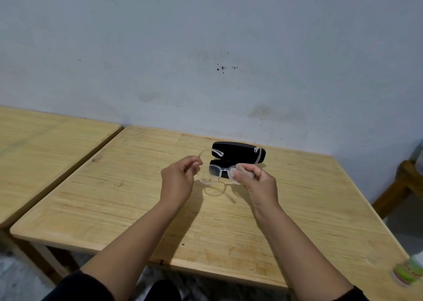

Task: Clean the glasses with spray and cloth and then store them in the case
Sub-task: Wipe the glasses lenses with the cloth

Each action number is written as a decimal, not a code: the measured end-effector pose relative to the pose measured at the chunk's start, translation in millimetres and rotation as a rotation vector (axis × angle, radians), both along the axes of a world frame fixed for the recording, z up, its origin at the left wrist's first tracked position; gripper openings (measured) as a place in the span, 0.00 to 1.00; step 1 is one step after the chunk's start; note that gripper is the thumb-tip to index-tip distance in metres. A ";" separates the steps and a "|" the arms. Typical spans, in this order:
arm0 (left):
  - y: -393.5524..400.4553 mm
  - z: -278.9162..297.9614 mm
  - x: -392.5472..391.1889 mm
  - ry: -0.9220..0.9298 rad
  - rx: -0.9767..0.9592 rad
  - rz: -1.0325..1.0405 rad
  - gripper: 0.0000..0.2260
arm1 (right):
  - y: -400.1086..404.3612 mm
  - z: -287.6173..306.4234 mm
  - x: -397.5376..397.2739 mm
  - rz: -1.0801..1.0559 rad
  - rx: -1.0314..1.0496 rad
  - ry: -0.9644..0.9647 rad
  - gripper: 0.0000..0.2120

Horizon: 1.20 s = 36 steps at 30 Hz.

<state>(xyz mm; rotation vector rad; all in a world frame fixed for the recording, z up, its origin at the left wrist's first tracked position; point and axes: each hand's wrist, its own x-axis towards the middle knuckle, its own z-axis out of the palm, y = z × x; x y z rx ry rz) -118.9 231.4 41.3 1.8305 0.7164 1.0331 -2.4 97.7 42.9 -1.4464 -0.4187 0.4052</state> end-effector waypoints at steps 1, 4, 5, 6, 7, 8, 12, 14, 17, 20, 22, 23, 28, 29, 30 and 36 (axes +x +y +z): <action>0.3 0.0 -0.5 0.000 -0.007 0.004 0.09 | -1.3 -0.5 -0.5 0.017 -0.014 0.002 0.09; 1.0 0.7 -0.1 -0.017 -0.025 0.008 0.09 | -0.2 -2.0 -1.5 -0.019 -0.017 -0.020 0.03; 0.4 0.8 0.3 -0.024 -0.028 0.005 0.09 | 1.1 -1.7 -1.6 -0.059 -0.010 -0.036 0.03; -0.6 0.7 0.9 -0.028 -0.026 0.002 0.09 | 2.7 -2.3 -1.3 -0.099 0.005 -0.040 0.05; -1.7 0.2 1.7 -0.027 -0.019 0.000 0.08 | 4.6 -2.3 -1.6 -0.137 0.028 -0.019 0.07; -2.7 -0.5 2.4 -0.028 -0.010 -0.003 0.08 | 6.1 -2.8 -1.8 -0.172 0.059 0.026 0.08; -8.4 -3.1 5.1 -0.026 0.018 -0.015 0.07 | 12.4 -4.5 -3.6 -0.315 0.155 0.243 0.09; -9.5 -4.9 6.3 -0.033 0.019 -0.018 0.07 | 15.5 -5.2 -3.3 -0.357 0.183 0.271 0.10; -9.6 -5.6 7.8 -0.043 0.018 -0.023 0.07 | 17.1 -5.4 -3.0 -0.387 0.188 0.255 0.10; -8.8 -5.1 8.3 -0.056 0.006 -0.025 0.07 | 18.0 -5.6 -2.9 -0.395 0.184 0.252 0.10; -8.4 -4.2 7.7 -0.059 0.003 -0.027 0.07 | 17.3 -4.2 -4.0 -0.391 0.180 0.243 0.09; -7.9 -3.8 7.3 -0.055 0.010 -0.027 0.07 | 17.0 -3.3 -4.6 -0.388 0.180 0.238 0.09; -7.4 -3.3 5.0 -0.024 0.024 -0.041 0.09 | 15.9 0.2 -6.6 -0.348 0.273 0.274 0.08; -8.0 -3.9 4.7 -0.023 0.026 -0.043 0.09 | 16.0 0.8 -7.3 -0.328 0.284 0.269 0.09; -8.2 -4.6 4.5 -0.025 0.028 -0.041 0.10 | 15.9 1.2 -7.7 -0.304 0.283 0.253 0.09; -3.0 -2.4 2.4 -0.059 0.042 -0.024 0.11 | 9.7 -0.6 -4.3 -0.084 0.137 0.053 0.09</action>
